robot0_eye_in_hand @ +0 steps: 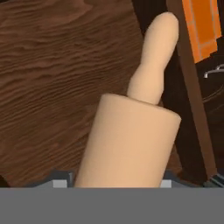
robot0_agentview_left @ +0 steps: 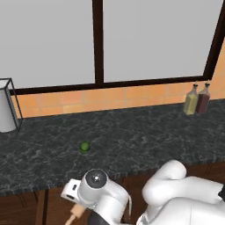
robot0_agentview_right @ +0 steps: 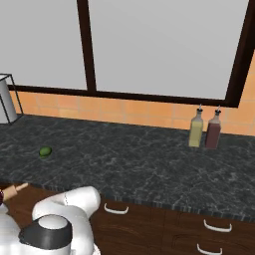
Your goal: Pick the rolling pin from the drawer and place it on the counter.
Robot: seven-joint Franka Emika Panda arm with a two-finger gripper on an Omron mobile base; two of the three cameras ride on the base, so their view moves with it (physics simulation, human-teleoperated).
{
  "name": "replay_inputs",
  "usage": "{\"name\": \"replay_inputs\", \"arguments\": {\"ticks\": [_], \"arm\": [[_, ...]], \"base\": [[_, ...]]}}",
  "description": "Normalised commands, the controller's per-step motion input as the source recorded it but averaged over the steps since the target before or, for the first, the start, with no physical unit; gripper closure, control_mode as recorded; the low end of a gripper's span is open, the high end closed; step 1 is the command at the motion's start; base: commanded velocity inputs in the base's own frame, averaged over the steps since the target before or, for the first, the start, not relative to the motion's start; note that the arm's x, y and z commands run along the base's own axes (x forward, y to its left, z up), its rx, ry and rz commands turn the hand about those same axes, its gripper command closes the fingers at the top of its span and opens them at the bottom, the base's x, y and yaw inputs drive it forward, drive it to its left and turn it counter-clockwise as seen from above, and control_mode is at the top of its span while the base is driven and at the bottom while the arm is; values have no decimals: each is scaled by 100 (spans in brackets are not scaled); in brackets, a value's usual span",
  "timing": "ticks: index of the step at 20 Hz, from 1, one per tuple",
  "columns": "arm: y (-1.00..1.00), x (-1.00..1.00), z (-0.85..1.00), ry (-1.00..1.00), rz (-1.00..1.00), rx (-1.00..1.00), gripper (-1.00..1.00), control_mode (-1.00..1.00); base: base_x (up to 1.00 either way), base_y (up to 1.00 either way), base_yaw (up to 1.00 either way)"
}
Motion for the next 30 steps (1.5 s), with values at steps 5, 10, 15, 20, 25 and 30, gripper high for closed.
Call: {"name": "replay_inputs", "arguments": {"ticks": [5,10,15,20,25,30], "arm": [[-57,95,100,-4,-32,21,100,-100],[-72,100,96,4,-30,16,100,-100],[-96,100,27,25,-5,6,100,-100],[-94,73,-48,5,4,-6,100,-100],[13,6,-75,-5,6,-38,-100,-100],[7,-8,18,-13,0,-8,-100,-100]], "base": [[0,0,0],[0,0,0],[0,0,0],[0,0,0],[0,0,0],[0,0,0]]}}
